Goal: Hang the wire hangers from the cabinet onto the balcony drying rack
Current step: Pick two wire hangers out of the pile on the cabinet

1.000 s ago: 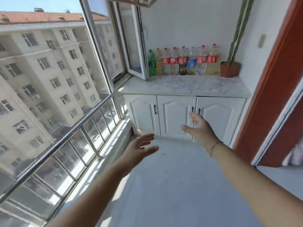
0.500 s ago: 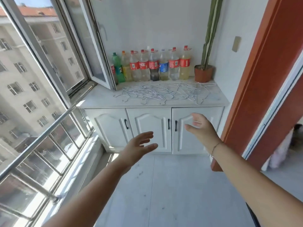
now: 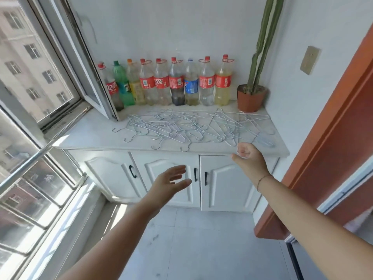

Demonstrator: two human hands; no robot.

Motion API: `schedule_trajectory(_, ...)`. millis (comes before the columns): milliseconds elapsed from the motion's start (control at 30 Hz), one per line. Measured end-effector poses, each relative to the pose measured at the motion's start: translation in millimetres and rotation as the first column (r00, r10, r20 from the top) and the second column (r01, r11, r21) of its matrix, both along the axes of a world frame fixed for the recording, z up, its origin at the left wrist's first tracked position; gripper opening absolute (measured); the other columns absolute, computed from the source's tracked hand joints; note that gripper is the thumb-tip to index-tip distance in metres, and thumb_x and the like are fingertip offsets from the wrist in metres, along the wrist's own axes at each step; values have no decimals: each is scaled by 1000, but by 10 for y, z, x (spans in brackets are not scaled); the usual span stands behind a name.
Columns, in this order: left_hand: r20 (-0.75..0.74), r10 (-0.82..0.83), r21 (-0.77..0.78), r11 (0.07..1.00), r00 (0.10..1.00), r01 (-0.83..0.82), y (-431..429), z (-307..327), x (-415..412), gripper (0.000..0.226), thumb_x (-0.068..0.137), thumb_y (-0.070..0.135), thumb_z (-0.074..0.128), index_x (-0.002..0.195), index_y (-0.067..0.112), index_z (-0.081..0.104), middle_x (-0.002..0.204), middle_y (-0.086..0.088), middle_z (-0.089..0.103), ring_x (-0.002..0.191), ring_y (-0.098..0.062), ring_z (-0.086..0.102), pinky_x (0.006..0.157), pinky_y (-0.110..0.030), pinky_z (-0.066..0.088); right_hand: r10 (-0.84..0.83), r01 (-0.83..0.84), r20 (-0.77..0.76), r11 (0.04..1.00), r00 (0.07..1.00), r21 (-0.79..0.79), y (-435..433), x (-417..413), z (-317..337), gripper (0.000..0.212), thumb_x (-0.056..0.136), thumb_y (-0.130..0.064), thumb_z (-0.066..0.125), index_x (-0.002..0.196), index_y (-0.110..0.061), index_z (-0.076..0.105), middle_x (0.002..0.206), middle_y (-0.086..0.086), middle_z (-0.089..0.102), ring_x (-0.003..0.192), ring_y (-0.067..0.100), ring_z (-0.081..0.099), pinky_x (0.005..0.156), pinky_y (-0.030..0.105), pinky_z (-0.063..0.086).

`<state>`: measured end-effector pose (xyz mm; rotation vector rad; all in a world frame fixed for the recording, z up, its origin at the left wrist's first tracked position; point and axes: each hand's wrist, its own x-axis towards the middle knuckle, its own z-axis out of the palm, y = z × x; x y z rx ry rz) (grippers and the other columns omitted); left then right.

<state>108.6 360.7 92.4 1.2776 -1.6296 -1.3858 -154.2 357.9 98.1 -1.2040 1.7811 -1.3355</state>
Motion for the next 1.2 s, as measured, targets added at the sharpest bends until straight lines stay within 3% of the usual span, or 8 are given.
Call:
schedule_trajectory(200, 3, -35, 25, 999, 999, 35, -1054, -231, -238, 42, 80, 23, 73, 118, 32, 57, 121, 11, 62, 114, -4, 55, 98, -26, 43, -75, 74, 4, 996, 997, 53, -992, -293, -241, 36, 78, -13, 68, 113, -11, 57, 107, 7, 58, 99, 17, 54, 87, 27, 41)
schedule_trajectory(333, 14, -85, 75, 994, 996, 84, -1698, -323, -353, 43, 77, 27, 75, 117, 31, 58, 120, 13, 63, 114, -4, 56, 99, -28, 43, -106, 106, -10, 987, 994, 122, -1572, -430, -359, 28, 78, -17, 68, 105, -16, 59, 106, 6, 59, 96, 16, 54, 84, 37, 48)
schedule_trajectory(467, 24, -107, 109, 989, 994, 104, -2273, -401, -454, 39, 80, 23, 73, 116, 29, 58, 121, 10, 62, 113, -4, 55, 94, -22, 44, -106, 115, -61, 981, 992, 156, -2114, -500, -498, 28, 75, -15, 72, 102, -14, 64, 96, 3, 61, 90, 19, 58, 84, 30, 46)
schedule_trajectory(667, 56, -68, 158, 986, 996, 58, -2887, -630, -560, 43, 81, 22, 72, 122, 22, 58, 119, 10, 63, 112, -6, 56, 78, -8, 42, 59, -24, -132, 968, 989, 248, -2853, -585, -807, 29, 78, -9, 66, 107, -9, 66, 100, 5, 64, 91, 15, 57, 81, 24, 42)
schedule_trajectory(833, 68, 34, 209, 977, 997, -48, -3359, -844, -635, 38, 80, 24, 73, 115, 27, 59, 118, 8, 64, 113, -10, 57, 87, -18, 42, 203, -126, -213, 937, 956, 327, -3526, -649, -1104, 28, 78, -10, 66, 106, -9, 67, 104, 8, 67, 88, 15, 56, 84, 25, 44)
schedule_trajectory(1033, 79, 184, 252, 947, 980, -198, -3766, -973, -772, 52, 67, 36, 74, 115, 26, 60, 118, 8, 64, 111, -9, 58, 96, -27, 43, 451, -238, -356, 830, 819, 504, -4093, -800, -1403, 29, 73, -20, 69, 102, -16, 69, 104, 3, 68, 99, 21, 62, 89, 31, 47)
schedule_trajectory(1200, 74, 277, 287, 914, 958, -287, -3873, -1086, -829, 53, 67, 38, 72, 117, 24, 60, 117, 6, 65, 111, -10, 59, 97, -27, 43, 598, -300, -398, 745, 696, 595, -4238, -895, -1585, 16, 72, -18, 66, 87, -18, 71, 93, 2, 70, 91, 22, 62, 76, 28, 47)
